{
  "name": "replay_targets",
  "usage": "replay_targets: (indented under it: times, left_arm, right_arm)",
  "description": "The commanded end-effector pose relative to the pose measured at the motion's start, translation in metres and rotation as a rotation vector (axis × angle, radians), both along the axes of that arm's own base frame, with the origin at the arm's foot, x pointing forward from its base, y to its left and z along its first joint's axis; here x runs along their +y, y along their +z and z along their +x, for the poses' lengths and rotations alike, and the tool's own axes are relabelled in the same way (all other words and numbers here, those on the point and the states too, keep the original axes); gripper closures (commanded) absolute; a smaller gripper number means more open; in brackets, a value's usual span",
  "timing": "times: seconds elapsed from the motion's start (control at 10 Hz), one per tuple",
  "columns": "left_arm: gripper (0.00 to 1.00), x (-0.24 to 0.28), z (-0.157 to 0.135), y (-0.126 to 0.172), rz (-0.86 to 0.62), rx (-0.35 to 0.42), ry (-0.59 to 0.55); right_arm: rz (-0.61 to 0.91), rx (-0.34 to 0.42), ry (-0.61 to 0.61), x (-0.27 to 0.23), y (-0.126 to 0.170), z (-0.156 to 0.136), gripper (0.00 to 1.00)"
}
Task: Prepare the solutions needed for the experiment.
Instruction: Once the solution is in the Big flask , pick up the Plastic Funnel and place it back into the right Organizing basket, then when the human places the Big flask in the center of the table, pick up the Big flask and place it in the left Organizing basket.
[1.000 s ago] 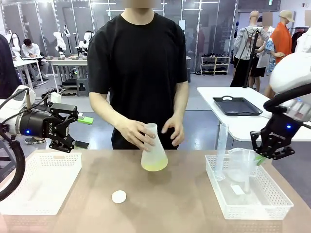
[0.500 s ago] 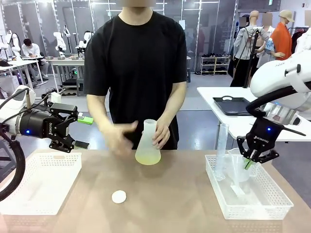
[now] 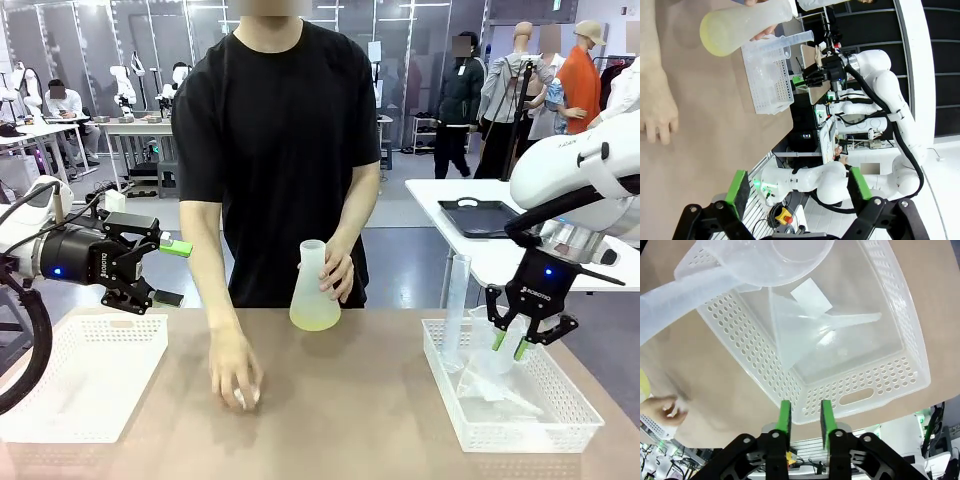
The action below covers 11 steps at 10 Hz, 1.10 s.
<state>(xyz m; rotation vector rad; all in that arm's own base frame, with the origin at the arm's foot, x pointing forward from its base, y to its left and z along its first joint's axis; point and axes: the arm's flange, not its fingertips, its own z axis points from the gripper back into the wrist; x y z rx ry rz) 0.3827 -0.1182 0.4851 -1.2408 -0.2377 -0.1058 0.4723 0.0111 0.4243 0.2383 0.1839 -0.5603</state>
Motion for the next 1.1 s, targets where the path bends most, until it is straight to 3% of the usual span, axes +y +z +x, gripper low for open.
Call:
replay_targets:
  times: [0.0,1.0]
  left_arm:
    - [0.00,-0.0029,-0.0007,0.0017,-0.030,0.000,0.002]
    - [0.00,-0.0029,-0.0007,0.0017,-0.030,0.000,0.002]
  right_arm:
    - [0.003,-0.006,0.007,0.0003,0.0015,-0.0001,0.55]
    - [0.003,-0.006,0.007,0.0003,0.0015,-0.0001,0.55]
